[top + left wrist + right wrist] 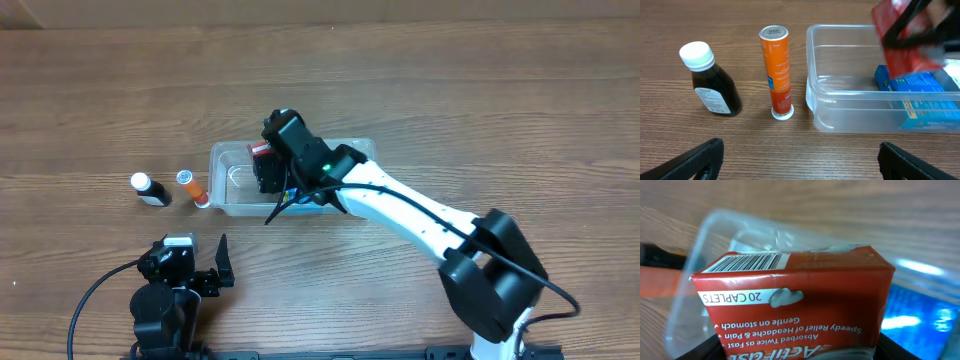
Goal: Pack container
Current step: 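Carry the red box into the container's left side and release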
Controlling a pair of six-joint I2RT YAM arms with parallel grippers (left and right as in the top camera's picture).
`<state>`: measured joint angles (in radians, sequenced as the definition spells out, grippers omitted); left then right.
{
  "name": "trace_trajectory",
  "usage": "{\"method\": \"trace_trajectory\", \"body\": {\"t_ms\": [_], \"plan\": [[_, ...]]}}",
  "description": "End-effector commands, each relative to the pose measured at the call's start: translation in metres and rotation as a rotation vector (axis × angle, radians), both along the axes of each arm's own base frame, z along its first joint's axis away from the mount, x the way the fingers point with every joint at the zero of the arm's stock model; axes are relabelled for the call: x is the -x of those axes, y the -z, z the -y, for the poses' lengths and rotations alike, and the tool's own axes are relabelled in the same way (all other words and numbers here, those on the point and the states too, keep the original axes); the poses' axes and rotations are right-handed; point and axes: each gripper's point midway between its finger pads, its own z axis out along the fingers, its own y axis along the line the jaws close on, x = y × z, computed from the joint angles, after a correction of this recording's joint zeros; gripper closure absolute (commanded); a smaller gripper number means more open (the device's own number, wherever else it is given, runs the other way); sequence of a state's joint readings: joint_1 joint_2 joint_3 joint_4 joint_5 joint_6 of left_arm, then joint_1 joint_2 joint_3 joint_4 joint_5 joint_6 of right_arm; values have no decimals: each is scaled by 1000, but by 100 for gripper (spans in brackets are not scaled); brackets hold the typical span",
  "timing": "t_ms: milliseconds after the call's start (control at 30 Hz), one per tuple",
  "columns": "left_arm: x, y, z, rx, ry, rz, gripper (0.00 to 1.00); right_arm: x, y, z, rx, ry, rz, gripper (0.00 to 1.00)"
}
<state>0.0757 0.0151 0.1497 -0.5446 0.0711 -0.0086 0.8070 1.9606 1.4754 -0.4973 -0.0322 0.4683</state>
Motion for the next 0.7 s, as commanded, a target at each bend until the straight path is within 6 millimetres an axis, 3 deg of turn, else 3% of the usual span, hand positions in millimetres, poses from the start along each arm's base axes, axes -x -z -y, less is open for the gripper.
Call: {"method": "trace_trajectory", "body": {"t_ms": [0,467,667], "plan": [[-1,-2,0,9,-7,13,0,12,14,-13,-12,3,-51,32],[-1,-2,0,9,-7,13,0,24,16,-25,-56,-18,-103,30],[-1,-2,0,9,-7,13,0,20,15,-30,-84,6,-99,31]]}}
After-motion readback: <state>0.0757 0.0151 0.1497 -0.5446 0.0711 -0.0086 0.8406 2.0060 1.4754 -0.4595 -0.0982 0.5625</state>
